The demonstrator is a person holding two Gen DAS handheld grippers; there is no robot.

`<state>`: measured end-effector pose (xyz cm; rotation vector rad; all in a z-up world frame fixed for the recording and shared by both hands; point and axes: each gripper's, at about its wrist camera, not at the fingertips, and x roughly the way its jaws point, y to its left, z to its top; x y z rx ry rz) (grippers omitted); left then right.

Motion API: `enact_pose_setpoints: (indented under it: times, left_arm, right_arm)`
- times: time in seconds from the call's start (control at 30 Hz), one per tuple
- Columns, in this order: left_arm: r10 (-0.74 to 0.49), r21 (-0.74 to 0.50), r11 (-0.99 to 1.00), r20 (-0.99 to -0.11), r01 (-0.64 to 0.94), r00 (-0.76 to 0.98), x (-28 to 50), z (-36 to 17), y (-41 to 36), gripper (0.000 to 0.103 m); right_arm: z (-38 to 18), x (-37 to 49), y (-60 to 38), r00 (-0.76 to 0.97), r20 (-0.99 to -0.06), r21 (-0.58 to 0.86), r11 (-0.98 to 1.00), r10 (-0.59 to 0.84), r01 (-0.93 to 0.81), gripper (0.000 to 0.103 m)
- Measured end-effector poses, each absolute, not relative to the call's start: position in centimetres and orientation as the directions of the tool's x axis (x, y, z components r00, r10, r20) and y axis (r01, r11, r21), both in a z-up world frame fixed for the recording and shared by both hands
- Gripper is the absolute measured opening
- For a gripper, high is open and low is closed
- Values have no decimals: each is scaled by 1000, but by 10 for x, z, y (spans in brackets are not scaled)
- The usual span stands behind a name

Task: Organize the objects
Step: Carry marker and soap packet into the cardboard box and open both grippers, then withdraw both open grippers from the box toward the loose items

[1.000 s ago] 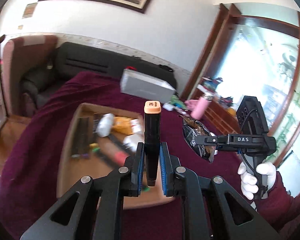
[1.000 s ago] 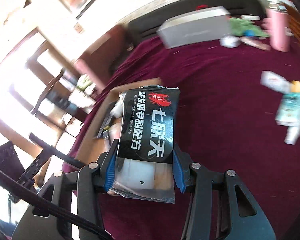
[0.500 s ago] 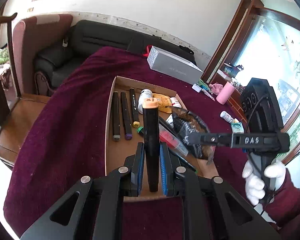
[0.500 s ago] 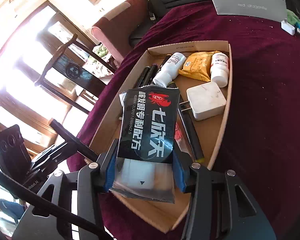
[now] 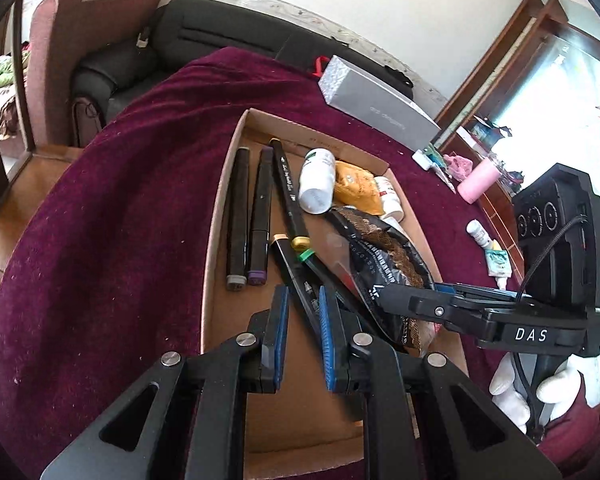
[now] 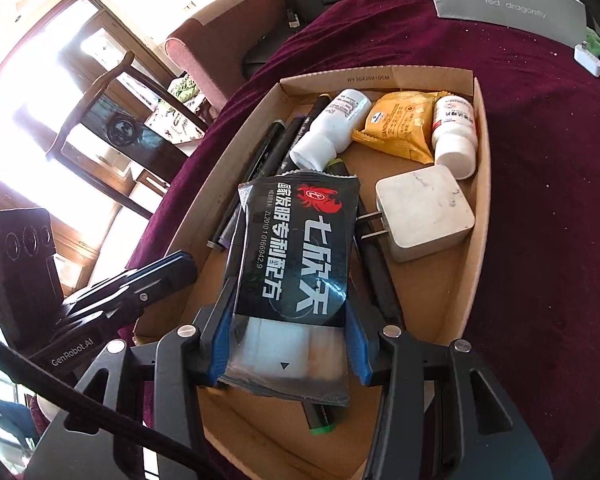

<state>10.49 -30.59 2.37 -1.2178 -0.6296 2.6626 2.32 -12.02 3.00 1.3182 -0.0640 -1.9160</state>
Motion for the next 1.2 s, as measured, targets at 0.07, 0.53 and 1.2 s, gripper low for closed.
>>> enact_pose_setpoints:
  times: [0.07, 0.53, 1.2]
  left_arm:
    - [296, -436, -899, -680, 47, -671, 111, 26, -306, 12]
    - [274, -501, -862, -590, 79, -759, 160, 46, -313, 54]
    - [261, -548, -828, -564, 118, -783, 177, 55, -310, 57]
  right_arm:
    - [32, 25, -121, -167, -773, 421, -691, -613, 588, 47]
    - [35, 39, -128, -216, -790, 322, -688, -574, 650, 57]
    - [18, 18, -115, 78, -584, 739, -489, -808, 464, 71]
